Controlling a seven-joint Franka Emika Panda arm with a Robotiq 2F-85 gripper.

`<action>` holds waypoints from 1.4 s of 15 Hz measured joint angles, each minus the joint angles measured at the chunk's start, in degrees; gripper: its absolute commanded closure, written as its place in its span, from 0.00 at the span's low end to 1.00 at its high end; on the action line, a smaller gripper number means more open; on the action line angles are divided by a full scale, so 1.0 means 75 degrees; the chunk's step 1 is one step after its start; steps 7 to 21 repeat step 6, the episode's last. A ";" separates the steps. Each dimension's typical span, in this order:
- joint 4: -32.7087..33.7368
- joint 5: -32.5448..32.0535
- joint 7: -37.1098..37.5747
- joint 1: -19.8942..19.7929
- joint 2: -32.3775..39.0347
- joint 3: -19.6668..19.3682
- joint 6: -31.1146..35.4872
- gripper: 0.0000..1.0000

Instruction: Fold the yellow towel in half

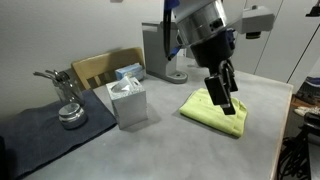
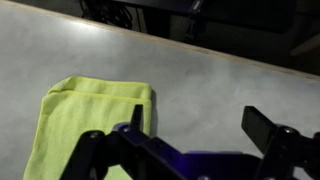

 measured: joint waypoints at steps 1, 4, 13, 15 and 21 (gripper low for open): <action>0.0085 0.0189 0.0163 0.0018 -0.0036 0.0009 -0.0211 0.00; 0.0334 0.0626 0.0373 0.0022 -0.0025 0.0017 -0.0653 0.00; 0.0351 0.0650 0.0397 0.0022 -0.0011 0.0017 -0.0664 0.00; 0.0351 0.0650 0.0397 0.0022 -0.0011 0.0017 -0.0664 0.00; 0.0351 0.0650 0.0397 0.0022 -0.0011 0.0017 -0.0664 0.00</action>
